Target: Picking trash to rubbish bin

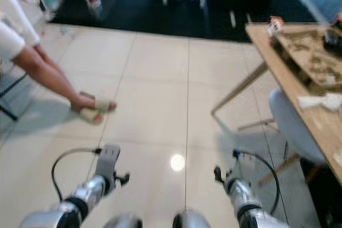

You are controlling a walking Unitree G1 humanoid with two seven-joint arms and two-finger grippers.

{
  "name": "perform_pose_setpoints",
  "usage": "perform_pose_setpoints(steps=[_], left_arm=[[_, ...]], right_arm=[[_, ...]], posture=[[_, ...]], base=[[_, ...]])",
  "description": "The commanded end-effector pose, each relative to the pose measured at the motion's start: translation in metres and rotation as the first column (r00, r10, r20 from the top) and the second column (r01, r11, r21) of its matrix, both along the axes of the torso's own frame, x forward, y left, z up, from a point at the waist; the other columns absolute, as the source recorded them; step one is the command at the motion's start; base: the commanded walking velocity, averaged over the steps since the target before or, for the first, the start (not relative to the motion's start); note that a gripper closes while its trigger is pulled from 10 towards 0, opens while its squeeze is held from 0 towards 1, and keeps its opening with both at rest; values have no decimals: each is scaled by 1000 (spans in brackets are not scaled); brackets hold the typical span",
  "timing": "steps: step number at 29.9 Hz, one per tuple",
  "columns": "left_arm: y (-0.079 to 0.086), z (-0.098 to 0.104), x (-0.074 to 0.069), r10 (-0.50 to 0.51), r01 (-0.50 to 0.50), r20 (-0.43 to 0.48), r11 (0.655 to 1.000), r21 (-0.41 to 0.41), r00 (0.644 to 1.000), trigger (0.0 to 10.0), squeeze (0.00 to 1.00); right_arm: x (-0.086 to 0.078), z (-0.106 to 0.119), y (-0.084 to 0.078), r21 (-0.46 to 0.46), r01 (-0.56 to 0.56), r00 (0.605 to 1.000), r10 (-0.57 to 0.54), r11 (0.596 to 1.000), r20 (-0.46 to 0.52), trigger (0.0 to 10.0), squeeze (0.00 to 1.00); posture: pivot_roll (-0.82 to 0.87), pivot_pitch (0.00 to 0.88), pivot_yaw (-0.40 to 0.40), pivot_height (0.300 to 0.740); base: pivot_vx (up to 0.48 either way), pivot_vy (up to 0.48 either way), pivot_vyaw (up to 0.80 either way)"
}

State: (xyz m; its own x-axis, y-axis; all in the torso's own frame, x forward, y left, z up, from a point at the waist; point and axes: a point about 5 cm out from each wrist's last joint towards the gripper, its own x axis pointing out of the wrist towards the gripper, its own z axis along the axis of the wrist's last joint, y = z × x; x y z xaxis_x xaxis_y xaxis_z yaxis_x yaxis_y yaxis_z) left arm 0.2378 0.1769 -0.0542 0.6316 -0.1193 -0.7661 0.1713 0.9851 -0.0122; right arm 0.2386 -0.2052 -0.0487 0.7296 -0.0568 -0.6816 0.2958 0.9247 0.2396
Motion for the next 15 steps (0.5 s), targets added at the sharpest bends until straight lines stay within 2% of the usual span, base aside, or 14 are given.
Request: perform_pose_setpoints(steps=[1,4,15], left_arm=[[4,-4,-6,8,-7,-28,1000,18,1000,10000,0],[5,-4,-6,13,-12,-29,1000,21,999,10000,0],[6,-4,-7,16,-16,-30,1000,25,999,10000,0]], right_arm=[[-6,-4,1,10,5,1000,-4,1000,-23,10000,0],[-6,-4,1,8,0,1000,0,1000,-26,10000,0],[-5,-4,2,8,0,999,1,1000,-33,10000,0]], posture=[[127,110,-59,740],[128,111,-56,740],[129,108,-55,740]], base=[[0,0,0],[0,0,0],[0,0,-764]])
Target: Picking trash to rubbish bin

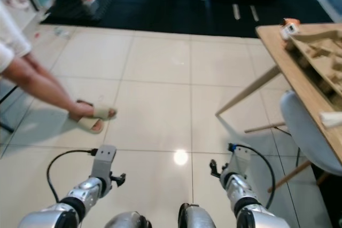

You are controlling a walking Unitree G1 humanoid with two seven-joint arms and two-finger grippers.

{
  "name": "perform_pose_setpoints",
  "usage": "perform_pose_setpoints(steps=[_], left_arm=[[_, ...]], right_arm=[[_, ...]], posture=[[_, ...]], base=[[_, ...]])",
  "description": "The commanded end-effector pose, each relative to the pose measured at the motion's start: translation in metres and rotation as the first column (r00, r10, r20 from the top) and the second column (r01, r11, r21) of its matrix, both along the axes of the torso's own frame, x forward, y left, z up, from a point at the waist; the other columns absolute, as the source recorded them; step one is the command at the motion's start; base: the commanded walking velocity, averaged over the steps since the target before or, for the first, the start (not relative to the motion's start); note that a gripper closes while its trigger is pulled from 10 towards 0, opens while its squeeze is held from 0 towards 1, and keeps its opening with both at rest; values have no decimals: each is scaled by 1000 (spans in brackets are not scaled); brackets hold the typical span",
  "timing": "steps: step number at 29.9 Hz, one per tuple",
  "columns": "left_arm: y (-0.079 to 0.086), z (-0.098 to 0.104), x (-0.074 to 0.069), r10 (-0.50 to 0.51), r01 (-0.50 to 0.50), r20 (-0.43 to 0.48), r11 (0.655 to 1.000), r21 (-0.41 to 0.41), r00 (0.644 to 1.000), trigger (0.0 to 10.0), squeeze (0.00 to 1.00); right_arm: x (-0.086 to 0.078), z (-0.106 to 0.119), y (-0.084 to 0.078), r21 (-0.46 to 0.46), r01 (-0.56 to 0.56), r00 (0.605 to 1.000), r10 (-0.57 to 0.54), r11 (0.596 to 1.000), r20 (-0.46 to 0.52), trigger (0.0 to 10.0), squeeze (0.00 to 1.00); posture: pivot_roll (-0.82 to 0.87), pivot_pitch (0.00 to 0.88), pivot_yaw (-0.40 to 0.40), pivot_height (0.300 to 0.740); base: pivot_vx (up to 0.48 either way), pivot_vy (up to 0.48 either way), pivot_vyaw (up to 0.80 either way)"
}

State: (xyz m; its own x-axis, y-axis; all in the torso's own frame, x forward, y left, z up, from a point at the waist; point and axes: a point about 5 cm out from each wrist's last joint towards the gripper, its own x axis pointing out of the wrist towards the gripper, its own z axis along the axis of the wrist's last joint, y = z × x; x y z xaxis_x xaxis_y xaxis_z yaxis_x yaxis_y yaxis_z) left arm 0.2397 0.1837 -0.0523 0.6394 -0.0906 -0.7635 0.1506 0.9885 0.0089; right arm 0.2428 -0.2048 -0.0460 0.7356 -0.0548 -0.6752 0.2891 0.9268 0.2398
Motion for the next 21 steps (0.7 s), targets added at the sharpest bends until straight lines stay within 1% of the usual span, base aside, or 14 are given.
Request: perform_pose_setpoints(steps=[1,21], left_arm=[[-1,-6,-9,-5,5,-38,1000,4,999,10000,0],[-2,-8,-11,-20,21,-47,999,26,999,10000,0]], right_arm=[[-9,-7,2,10,5,999,-4,1000,-42,10000,0],[-9,-7,1,3,-1,999,1,1000,-52,10000,0]], posture=[[129,108,-55,740],[131,99,-57,740]], base=[[0,0,-775],[0,0,-776]])
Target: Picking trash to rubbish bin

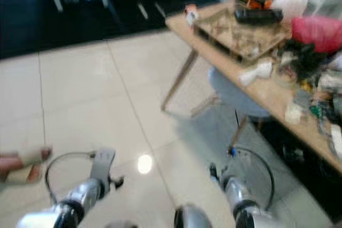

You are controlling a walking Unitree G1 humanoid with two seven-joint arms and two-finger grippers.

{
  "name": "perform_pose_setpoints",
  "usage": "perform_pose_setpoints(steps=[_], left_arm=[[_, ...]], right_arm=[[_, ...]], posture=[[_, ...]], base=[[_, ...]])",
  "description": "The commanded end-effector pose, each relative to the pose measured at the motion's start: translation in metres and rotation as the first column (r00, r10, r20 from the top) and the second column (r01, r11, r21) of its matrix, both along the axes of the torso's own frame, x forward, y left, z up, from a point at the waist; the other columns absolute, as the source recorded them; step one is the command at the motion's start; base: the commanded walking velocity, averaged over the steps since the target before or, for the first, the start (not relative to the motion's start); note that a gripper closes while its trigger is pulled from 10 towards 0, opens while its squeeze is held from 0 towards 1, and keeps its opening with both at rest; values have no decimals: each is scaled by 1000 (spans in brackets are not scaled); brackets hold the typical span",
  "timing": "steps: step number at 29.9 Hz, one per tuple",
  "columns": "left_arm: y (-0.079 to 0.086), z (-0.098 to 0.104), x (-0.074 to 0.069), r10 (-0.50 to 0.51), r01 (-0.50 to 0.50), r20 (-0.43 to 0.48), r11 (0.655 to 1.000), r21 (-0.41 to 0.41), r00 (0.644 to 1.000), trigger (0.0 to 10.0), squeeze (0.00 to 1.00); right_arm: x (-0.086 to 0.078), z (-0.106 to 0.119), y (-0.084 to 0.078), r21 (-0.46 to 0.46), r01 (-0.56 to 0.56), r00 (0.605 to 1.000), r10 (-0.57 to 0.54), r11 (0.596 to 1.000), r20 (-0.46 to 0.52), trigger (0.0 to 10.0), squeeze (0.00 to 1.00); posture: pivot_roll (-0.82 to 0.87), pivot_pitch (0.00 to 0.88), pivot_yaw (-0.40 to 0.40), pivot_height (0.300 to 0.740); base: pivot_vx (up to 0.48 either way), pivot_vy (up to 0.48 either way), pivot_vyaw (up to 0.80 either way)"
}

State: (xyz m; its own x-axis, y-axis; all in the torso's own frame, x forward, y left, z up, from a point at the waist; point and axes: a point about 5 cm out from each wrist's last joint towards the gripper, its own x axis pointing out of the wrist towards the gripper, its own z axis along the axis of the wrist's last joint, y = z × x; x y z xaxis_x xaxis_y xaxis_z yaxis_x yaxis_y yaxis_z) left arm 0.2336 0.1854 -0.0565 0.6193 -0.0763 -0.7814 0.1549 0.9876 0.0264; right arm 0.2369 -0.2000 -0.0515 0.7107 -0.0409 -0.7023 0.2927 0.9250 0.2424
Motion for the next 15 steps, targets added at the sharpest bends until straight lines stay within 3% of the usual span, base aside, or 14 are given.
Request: perform_pose_setpoints(steps=[1,15], left_arm=[[-3,-3,-5,-16,16,-21,1000,4,1000,10000,0],[-4,-4,-6,-27,27,-27,1000,12,999,10000,0]], right_arm=[[-3,-1,-4,-11,4,1000,-4,1000,-16,10000,0],[-3,-1,-4,-16,0,1000,0,1000,-19,10000,0]], posture=[[131,99,-57,740],[134,83,-60,740]], base=[[0,0,-775],[0,0,-775]])
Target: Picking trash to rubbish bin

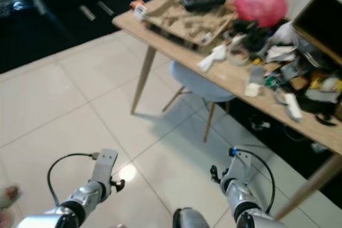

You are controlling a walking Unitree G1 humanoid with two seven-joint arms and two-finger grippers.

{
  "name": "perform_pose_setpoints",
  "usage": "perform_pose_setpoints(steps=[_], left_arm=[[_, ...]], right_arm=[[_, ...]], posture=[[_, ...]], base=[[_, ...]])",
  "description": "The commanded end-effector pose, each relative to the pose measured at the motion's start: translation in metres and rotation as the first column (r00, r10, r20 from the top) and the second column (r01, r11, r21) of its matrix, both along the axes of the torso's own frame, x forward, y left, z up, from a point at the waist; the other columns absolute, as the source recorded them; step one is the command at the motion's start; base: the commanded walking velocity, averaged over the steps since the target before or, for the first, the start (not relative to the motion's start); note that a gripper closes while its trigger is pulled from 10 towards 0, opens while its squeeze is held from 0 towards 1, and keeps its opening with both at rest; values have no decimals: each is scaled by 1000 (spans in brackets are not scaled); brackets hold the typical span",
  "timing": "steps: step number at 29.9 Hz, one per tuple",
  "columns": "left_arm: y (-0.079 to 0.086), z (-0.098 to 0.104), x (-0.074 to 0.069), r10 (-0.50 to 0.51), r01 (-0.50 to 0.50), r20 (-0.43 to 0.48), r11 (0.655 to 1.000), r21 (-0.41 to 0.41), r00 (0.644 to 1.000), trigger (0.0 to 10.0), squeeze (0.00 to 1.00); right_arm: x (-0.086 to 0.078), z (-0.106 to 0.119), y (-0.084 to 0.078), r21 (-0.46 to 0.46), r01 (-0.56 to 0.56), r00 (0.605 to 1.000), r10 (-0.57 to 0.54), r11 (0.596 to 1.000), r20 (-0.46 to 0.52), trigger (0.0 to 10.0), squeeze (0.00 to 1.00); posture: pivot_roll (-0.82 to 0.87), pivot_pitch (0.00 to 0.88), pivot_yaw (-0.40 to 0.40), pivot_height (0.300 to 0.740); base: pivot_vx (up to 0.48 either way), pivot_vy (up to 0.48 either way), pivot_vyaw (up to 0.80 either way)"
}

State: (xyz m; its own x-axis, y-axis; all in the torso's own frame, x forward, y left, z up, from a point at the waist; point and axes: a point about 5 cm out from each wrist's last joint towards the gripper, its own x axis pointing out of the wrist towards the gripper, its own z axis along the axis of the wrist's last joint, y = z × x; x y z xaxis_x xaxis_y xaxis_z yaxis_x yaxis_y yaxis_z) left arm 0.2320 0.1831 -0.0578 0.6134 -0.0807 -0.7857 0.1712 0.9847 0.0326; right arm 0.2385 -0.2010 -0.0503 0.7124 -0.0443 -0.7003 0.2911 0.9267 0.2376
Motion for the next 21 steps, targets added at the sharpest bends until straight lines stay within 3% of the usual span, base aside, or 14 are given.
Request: perform_pose_setpoints(steps=[1,21], left_arm=[[-2,-3,-4,-12,12,-22,1000,6,1000,10000,0],[-1,-7,-11,-15,16,-38,1000,14,999,10000,0]], right_arm=[[-4,-3,-3,-10,1,1000,-1,1000,-21,10000,0],[-8,-5,-3,3,11,1000,-11,1000,-27,10000,0]], posture=[[134,83,-60,740],[126,111,-59,740]], base=[[0,0,-775],[0,0,-776]])
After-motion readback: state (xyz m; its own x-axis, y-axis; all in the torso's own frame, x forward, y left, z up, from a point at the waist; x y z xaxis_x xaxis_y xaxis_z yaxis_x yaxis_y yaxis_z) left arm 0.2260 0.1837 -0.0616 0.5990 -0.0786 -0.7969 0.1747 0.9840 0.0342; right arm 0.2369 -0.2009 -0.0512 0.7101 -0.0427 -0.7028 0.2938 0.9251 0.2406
